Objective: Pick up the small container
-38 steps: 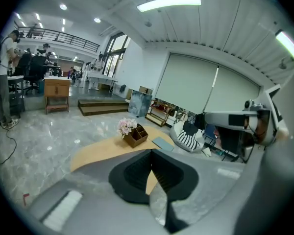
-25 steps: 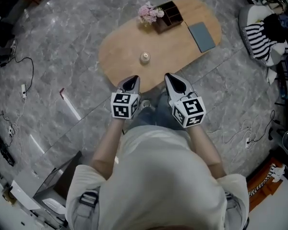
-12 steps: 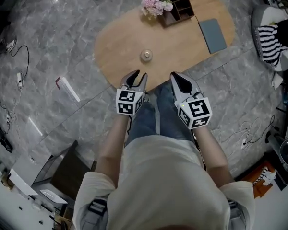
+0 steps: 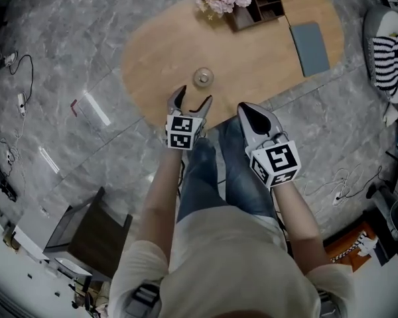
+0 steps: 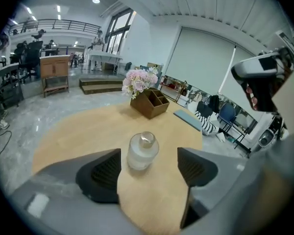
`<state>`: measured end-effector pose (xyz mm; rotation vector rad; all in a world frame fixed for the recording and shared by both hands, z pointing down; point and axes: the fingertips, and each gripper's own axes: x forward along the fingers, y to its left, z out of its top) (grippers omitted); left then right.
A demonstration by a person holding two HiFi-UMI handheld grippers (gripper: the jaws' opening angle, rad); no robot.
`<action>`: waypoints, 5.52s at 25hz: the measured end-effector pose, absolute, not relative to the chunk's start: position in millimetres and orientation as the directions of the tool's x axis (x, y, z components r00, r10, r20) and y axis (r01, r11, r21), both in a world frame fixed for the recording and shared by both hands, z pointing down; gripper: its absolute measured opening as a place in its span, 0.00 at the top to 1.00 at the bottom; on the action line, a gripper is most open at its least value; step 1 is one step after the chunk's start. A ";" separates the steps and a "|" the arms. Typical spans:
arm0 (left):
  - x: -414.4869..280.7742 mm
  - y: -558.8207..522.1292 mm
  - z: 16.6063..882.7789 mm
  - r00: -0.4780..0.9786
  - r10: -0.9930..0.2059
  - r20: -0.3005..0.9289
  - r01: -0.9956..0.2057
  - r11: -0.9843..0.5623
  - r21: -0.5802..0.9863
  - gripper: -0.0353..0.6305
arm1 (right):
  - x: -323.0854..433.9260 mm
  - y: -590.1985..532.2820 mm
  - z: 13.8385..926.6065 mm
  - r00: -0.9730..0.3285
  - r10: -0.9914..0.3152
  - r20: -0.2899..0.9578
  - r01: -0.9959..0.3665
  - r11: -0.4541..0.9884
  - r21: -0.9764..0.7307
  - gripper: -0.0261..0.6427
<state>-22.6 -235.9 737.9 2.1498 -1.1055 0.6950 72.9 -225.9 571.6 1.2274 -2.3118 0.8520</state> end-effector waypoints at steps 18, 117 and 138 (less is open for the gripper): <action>3.8 -281.4 825.9 0.463 -0.542 0.701 -0.841 -0.519 0.153 0.34 | 78.9 -236.3 655.9 -0.573 -0.526 0.629 -0.819 0.404 -0.408 0.96; -85.5 -98.5 452.6 0.582 -0.691 0.428 -0.806 -0.559 0.195 0.41 | 39.5 -82.0 411.6 -0.439 -0.816 0.377 -0.898 0.412 -0.155 0.97; -80.7 -93.1 453.2 0.584 -0.688 0.432 -0.806 -0.555 0.205 0.41 | 45.4 -76.9 413.9 -0.421 -0.822 0.383 -0.907 0.390 -0.161 0.97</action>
